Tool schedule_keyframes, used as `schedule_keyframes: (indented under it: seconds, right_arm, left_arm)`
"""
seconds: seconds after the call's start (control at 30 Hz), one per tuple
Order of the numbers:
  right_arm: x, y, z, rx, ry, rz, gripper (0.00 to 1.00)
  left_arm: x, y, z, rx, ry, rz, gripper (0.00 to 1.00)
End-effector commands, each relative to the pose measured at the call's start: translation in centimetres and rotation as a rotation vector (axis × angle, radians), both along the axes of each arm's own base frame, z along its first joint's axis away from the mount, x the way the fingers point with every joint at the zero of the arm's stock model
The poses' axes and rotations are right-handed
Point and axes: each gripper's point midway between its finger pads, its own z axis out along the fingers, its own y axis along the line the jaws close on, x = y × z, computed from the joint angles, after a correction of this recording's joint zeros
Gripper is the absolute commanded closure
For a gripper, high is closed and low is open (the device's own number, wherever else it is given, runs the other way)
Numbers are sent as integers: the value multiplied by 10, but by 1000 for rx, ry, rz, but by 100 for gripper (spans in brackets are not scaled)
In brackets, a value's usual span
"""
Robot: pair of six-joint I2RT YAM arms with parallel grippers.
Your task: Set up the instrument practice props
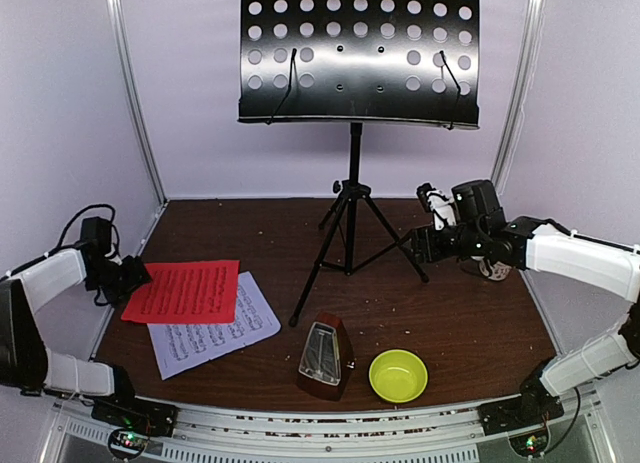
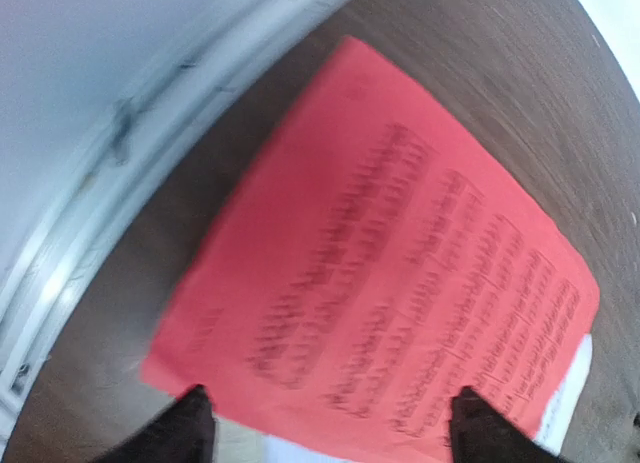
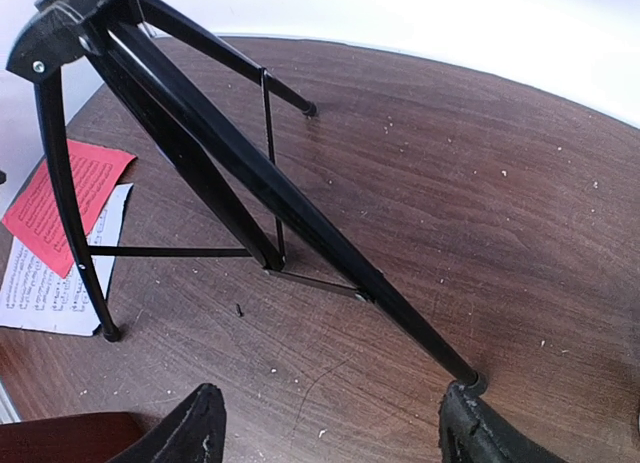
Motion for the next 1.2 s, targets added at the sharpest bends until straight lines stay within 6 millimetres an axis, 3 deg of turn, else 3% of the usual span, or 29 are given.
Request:
schedule_keyframes:
  seconds: [0.0,0.3,0.57,0.87,0.97,1.17]
  right_arm:
    - [-2,-2,12,28,-41,-21,26]
    - [-4,-5,9,43,-45,-46,26]
    - [-3,-7,10,40,-51,-56,25]
    - [-2,-9,10,13,-53,-55,26]
    - [-1,-9,12,9,-55,-58,26]
    - [1,-9,14,-3,-60,-55,27]
  left_arm:
    - [-35,32,0,-28,-5,210,11]
    - [-63,31,-41,-183,33,344,10]
    - [-45,32,-56,-239,-87,359,14]
    - [-20,31,-62,-320,-214,359,30]
    - [-24,29,-71,-334,-214,377,37]
    - [-14,34,-65,-325,-263,376,52]
